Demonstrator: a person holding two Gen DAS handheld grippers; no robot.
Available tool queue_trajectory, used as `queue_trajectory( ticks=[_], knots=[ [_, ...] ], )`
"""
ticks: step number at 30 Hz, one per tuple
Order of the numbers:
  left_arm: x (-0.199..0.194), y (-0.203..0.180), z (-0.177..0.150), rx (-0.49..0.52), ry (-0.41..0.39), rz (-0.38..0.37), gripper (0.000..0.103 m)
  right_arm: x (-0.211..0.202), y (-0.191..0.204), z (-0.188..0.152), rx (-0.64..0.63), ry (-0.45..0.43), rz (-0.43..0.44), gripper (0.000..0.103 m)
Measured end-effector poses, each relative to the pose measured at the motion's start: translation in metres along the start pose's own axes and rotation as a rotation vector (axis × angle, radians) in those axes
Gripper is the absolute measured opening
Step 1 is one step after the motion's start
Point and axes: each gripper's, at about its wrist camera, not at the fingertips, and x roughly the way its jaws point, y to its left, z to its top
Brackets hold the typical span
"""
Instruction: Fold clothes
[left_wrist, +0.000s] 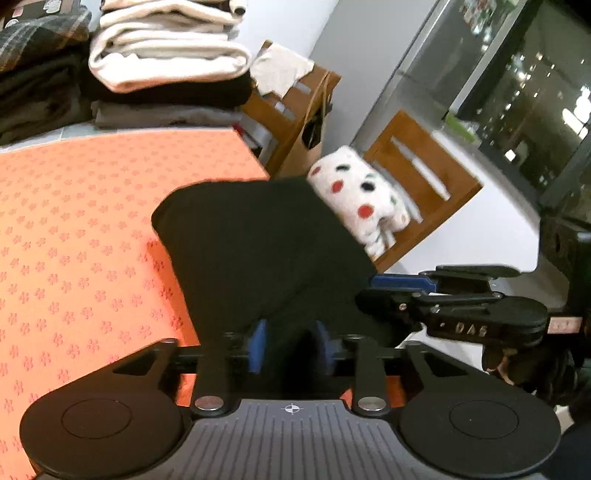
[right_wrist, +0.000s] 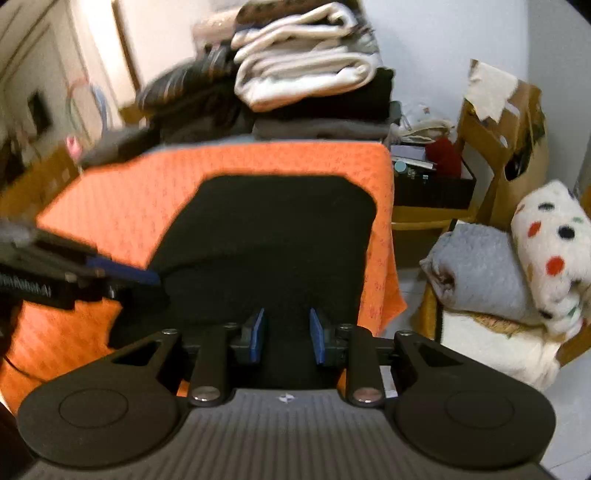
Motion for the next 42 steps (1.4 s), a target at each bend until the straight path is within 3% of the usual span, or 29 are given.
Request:
queue_trajectory(
  ticks=[1, 4, 6, 13, 17, 23, 26, 29, 31, 37, 42],
  knots=[
    [-0.004, 0.001, 0.001, -0.005, -0.024, 0.007, 0.067, -0.006, -0.005, 0.001, 0.043, -0.014, 0.013, 0.038],
    [-0.012, 0.007, 0.004, -0.035, -0.080, 0.030, 0.077, -0.016, -0.023, -0.001, 0.159, -0.046, 0.031, 0.053],
    [-0.011, 0.017, 0.005, -0.078, -0.084, 0.034, 0.082, -0.018, -0.035, -0.004, 0.235, -0.052, 0.048, 0.055],
    [0.005, 0.055, 0.008, -0.256, -0.081, -0.009, 0.083, 0.003, -0.070, -0.010, 0.433, -0.048, 0.151, 0.066],
    [0.021, 0.070, 0.007, -0.341, -0.048, -0.054, 0.083, 0.031, -0.083, -0.010, 0.529, -0.018, 0.218, 0.066],
    [0.039, 0.071, 0.004, -0.351, 0.003, -0.126, 0.086, 0.061, -0.085, -0.013, 0.612, 0.027, 0.325, 0.062],
    [0.046, 0.068, 0.003, -0.354, 0.015, -0.136, 0.091, 0.072, -0.084, -0.019, 0.670, 0.037, 0.362, 0.056],
    [0.045, 0.067, 0.007, -0.399, 0.008, -0.158, 0.085, 0.075, -0.082, -0.023, 0.714, 0.027, 0.381, 0.049],
    [0.039, 0.067, 0.012, -0.445, -0.017, -0.185, 0.071, 0.074, -0.081, -0.025, 0.743, 0.014, 0.390, 0.042],
    [0.026, 0.045, 0.046, -0.434, -0.088, -0.280, 0.069, 0.047, -0.091, -0.021, 0.834, -0.082, 0.437, 0.038],
    [0.037, 0.023, 0.093, -0.367, -0.136, -0.344, 0.069, 0.013, -0.106, 0.016, 0.805, -0.207, 0.438, 0.038]
  ],
)
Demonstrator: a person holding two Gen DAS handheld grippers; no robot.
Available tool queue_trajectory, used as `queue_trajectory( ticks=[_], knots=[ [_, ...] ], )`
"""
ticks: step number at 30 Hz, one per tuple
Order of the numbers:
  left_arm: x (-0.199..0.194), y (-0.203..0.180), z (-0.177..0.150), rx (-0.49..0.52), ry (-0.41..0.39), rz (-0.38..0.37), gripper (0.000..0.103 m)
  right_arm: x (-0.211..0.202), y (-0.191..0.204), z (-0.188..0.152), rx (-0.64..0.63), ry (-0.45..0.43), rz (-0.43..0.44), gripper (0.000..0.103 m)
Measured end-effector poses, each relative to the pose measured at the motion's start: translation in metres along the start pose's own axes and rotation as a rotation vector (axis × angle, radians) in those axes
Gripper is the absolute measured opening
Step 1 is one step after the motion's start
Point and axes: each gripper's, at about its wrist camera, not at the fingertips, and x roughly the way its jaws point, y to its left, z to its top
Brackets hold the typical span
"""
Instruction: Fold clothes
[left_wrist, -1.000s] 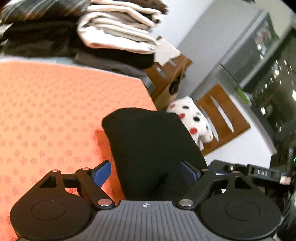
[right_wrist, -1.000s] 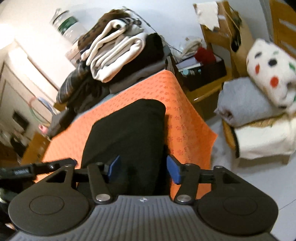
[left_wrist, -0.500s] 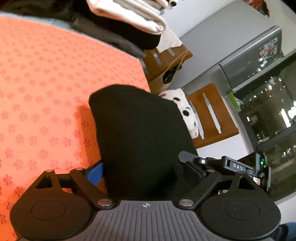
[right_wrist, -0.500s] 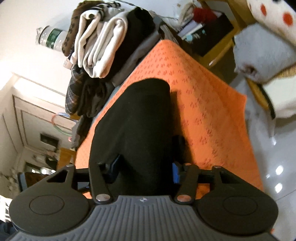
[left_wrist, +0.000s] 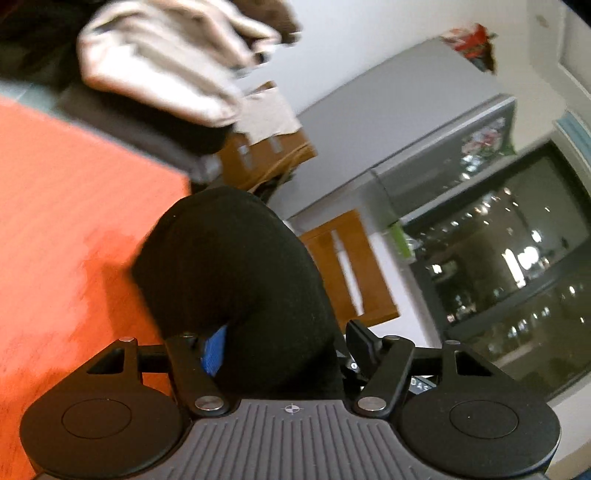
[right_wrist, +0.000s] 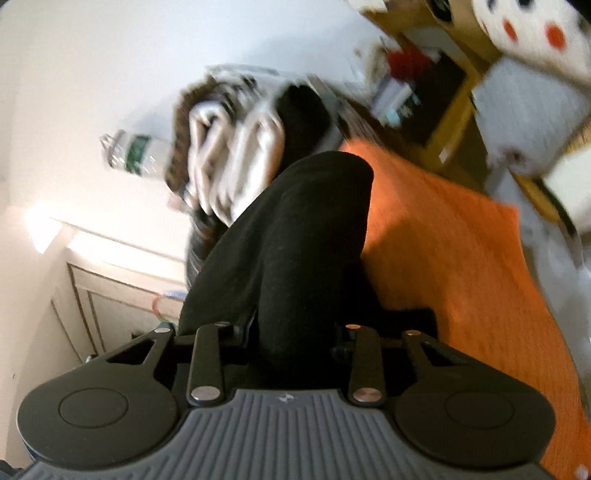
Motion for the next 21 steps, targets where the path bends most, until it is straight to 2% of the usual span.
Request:
queue_trajectory(
  ticks=[7, 11, 15, 21],
  knots=[
    [0.045, -0.017, 0.066, 0.048, -0.063, -0.066, 0.069, 0.007, 0.037, 0.081, -0.139, -0.092, 0.004, 0.038],
    [0.067, -0.006, 0.095, 0.044, -0.094, -0.075, 0.070, 0.030, 0.051, 0.123, -0.196, -0.119, -0.012, 0.038],
    [0.077, 0.035, 0.105, -0.024, -0.102, -0.001, 0.070, 0.077, 0.046, 0.148, -0.230, -0.069, -0.055, 0.038],
    [0.060, 0.105, 0.105, -0.136, -0.121, 0.145, 0.069, 0.170, 0.017, 0.146, -0.211, 0.102, -0.085, 0.038]
  ],
)
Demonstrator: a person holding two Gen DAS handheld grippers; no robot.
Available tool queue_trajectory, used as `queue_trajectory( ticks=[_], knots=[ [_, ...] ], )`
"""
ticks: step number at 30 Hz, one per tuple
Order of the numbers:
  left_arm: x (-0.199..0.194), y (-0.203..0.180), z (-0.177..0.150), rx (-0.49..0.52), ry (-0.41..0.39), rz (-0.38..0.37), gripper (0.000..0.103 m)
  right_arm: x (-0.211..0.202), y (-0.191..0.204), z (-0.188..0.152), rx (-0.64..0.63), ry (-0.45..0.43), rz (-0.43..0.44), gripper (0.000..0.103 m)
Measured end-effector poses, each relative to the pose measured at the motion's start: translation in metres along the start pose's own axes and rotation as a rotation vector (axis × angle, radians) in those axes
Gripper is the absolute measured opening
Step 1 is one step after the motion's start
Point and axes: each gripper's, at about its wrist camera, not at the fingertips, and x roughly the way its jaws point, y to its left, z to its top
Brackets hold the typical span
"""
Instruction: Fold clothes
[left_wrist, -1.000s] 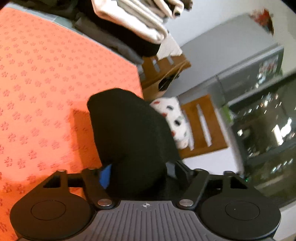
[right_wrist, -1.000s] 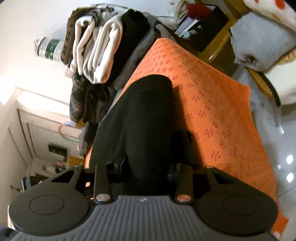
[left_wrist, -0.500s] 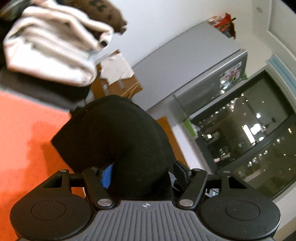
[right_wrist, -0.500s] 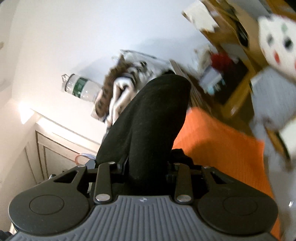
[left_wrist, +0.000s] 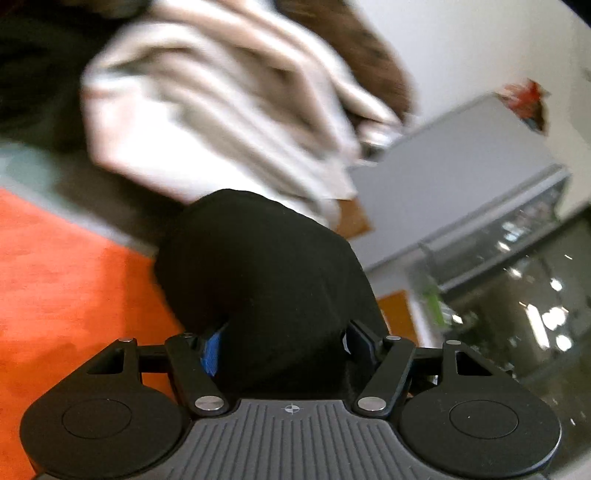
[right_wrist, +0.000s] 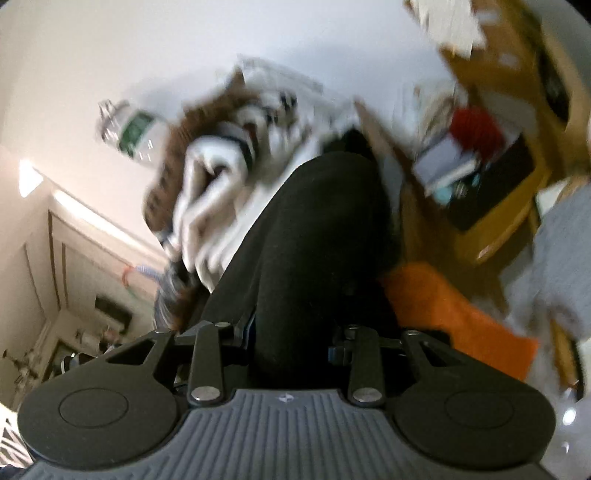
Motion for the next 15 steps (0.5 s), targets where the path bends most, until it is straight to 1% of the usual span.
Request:
queue_trajectory(
  ticks=[3, 5, 6, 8, 11, 15],
  knots=[
    [-0.001, 0.024, 0.001, -0.001, -0.003, 0.085, 0.069, 0.040, -0.008, -0.012, -0.008, 0.072, -0.041, 0.038],
    [-0.001, 0.034, 0.001, -0.006, -0.002, 0.115, 0.069, 0.057, -0.011, -0.022, -0.025, 0.097, -0.073, 0.040],
    [0.000, 0.038, 0.001, -0.009, 0.000, 0.123, 0.070, 0.060, -0.014, -0.024, -0.023, 0.094, -0.071, 0.042],
    [0.005, 0.039, -0.001, -0.001, 0.008, 0.132, 0.071, 0.062, -0.018, -0.026, -0.018, 0.090, -0.067, 0.043],
    [0.005, 0.031, -0.004, 0.035, 0.007, 0.138, 0.072, 0.054, -0.011, -0.025, -0.068, 0.095, -0.099, 0.045],
    [-0.012, 0.017, -0.012, 0.101, -0.003, 0.136, 0.072, 0.036, 0.022, -0.022, -0.243, 0.056, -0.200, 0.045]
  ],
)
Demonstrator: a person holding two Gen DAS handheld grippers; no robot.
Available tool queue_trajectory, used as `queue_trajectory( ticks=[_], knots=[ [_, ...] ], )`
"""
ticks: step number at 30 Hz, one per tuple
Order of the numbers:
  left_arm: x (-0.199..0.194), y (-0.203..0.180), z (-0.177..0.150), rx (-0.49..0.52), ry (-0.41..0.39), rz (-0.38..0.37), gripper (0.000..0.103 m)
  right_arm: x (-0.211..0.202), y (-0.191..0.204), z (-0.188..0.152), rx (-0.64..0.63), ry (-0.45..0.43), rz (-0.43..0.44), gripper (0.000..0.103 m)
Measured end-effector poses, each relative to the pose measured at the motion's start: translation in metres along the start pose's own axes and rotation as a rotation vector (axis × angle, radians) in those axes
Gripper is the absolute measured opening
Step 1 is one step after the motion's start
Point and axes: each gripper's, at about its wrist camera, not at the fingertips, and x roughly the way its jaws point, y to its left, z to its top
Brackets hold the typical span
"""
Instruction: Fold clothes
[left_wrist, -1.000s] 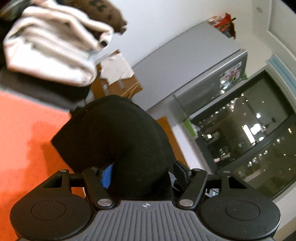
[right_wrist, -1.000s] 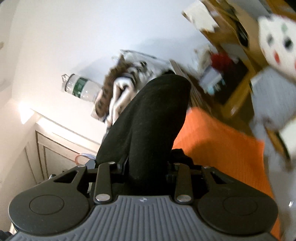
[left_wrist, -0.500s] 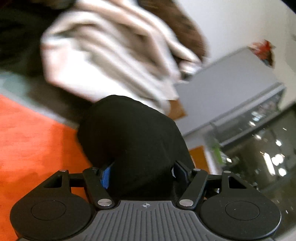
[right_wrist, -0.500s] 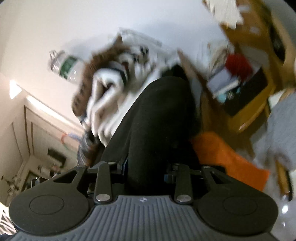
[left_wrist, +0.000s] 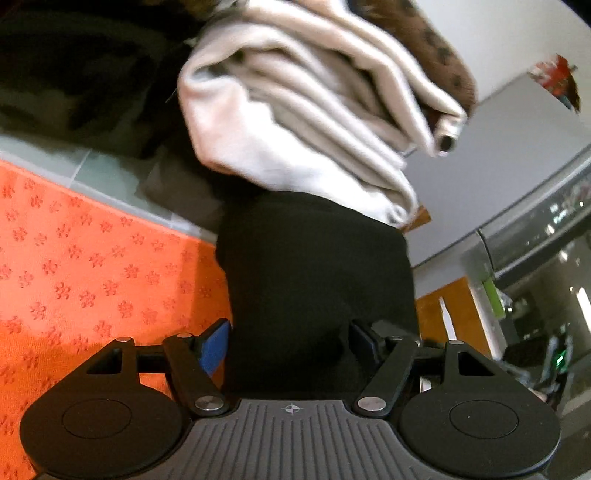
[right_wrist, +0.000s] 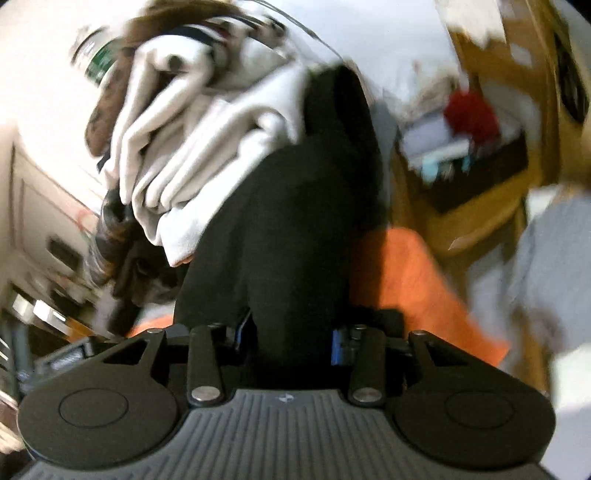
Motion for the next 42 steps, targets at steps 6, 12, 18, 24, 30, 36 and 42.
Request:
queue_trajectory(
  ticks=[6, 12, 18, 24, 30, 36, 42],
  knots=[
    [-0.021, 0.001, -0.032, -0.007, 0.035, 0.034, 0.063, -0.031, 0.036, -0.001, -0.192, -0.122, -0.153, 0.040],
    [-0.017, 0.002, -0.049, -0.045, 0.072, 0.033, 0.048, -0.025, 0.062, -0.003, -0.335, -0.194, -0.304, 0.039],
    [-0.014, 0.004, -0.056, -0.023, 0.102, 0.070, 0.048, -0.033, 0.067, 0.005, -0.363, -0.274, -0.389, 0.041],
    [-0.032, -0.003, -0.055, 0.021, 0.067, 0.065, 0.051, -0.006, 0.056, 0.021, -0.336, -0.220, -0.258, 0.020],
    [-0.081, -0.030, -0.062, 0.185, -0.014, 0.080, 0.070, 0.056, 0.022, 0.019, -0.297, -0.061, -0.293, 0.018],
    [-0.128, -0.051, -0.075, 0.253, -0.077, 0.107, 0.088, 0.036, 0.032, 0.023, -0.303, -0.085, -0.270, 0.019],
    [-0.162, -0.065, -0.090, 0.274, -0.119, 0.125, 0.096, -0.012, 0.072, 0.001, -0.328, -0.132, -0.241, 0.040]
  ],
)
